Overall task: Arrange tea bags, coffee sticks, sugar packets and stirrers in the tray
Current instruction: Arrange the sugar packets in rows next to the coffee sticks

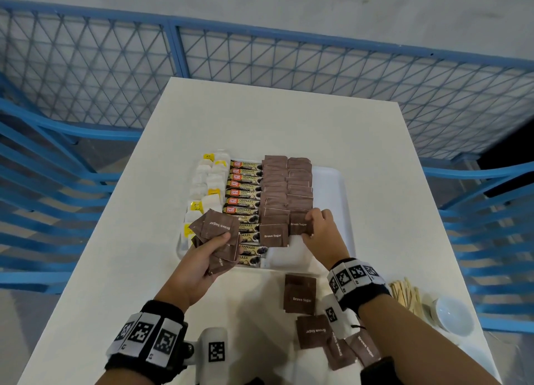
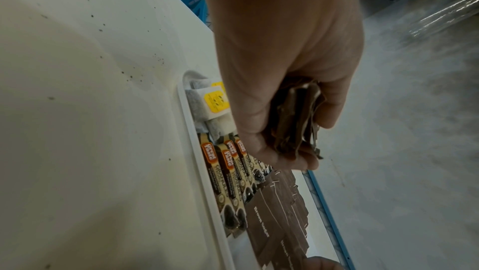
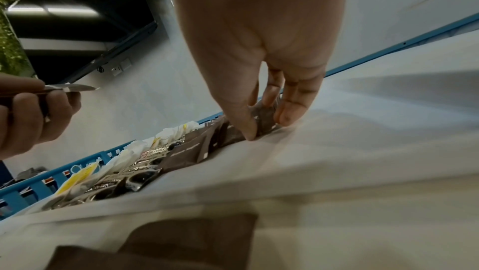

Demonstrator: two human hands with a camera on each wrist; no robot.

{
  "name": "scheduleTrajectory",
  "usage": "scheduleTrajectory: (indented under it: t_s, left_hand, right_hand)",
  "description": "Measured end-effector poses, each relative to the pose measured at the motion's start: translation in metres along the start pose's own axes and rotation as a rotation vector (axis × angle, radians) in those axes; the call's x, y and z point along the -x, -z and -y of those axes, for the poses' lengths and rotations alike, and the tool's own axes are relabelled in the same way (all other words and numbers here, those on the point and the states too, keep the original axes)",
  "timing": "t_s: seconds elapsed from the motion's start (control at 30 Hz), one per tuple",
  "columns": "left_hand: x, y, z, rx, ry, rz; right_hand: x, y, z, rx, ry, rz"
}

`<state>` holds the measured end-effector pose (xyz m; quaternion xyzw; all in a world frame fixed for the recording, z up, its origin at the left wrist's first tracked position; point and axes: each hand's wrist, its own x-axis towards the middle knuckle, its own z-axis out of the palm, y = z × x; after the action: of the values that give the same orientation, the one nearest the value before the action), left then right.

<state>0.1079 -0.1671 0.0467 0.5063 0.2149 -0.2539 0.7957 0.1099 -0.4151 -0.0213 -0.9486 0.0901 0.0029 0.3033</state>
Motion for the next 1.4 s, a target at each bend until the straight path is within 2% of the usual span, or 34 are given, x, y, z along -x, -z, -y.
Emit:
scheduleTrajectory:
  t_s: [0.23, 0.33, 0.43, 0.5, 0.57, 0.7, 0.83, 0.9, 0.97, 1.07, 1.17, 1.23, 1.27, 1.33, 1.4]
  left_hand:
    - [-0.003, -0.002, 0.001, -0.020, 0.011, 0.022]
    - [-0.004, -0.003, 0.002, -0.047, 0.028, 0.030]
    - [-0.004, -0.004, 0.005, -0.089, 0.041, 0.048]
    - [-0.004, -0.006, 0.006, -0.128, 0.041, 0.063]
    - [-0.002, -0.008, 0.007, -0.173, 0.051, 0.088]
    - [0.000, -0.010, 0.008, -0.265, 0.075, 0.105]
    - [-0.002, -0.010, 0.008, -0.225, 0.073, 0.075]
    - [-0.003, -0.009, 0.007, -0.160, 0.070, 0.054]
    - [-0.003, -0.008, 0.005, -0.118, 0.076, 0.055]
    - [-0.004, -0.010, 0.004, -0.149, 0.050, 0.098]
    - [-0.006, -0.010, 0.007, -0.207, 0.032, 0.090]
    - [-0.006, -0.008, 0.009, -0.235, 0.036, 0.088]
    - [-0.005, -0.007, 0.010, -0.244, 0.040, 0.094]
    - [-0.005, -0.005, 0.012, -0.258, 0.049, 0.101]
    - [-0.005, -0.006, 0.014, -0.274, 0.060, 0.116]
  right_hand:
    - [0.004, -0.001, 0.002, 0.024, 0.012, -0.056]
    - [0.008, 0.003, 0.024, -0.070, 0.111, -0.093]
    - [0.012, 0.010, 0.059, -0.199, 0.167, 0.062]
    - [0.014, 0.010, 0.077, -0.313, 0.153, 0.184]
    - [0.015, 0.008, 0.086, -0.439, 0.141, 0.247]
    - [0.018, 0.002, 0.090, -0.552, 0.142, 0.286]
    - [0.021, 0.007, 0.088, -0.668, 0.082, 0.262]
    - [0.024, 0.012, 0.086, -0.634, 0.124, 0.170]
    - [0.027, 0.015, 0.083, -0.536, 0.234, 0.110]
    - [0.033, 0.012, 0.077, -0.379, 0.367, 0.170]
    - [0.039, 0.008, 0.073, -0.396, 0.399, 0.208]
    - [0.042, 0.007, 0.073, -0.451, 0.328, 0.206]
    - [0.042, 0.007, 0.072, -0.505, 0.240, 0.216]
    - [0.042, 0.008, 0.071, -0.667, 0.028, 0.299]
    - [0.041, 0.008, 0.067, -0.791, -0.114, 0.411]
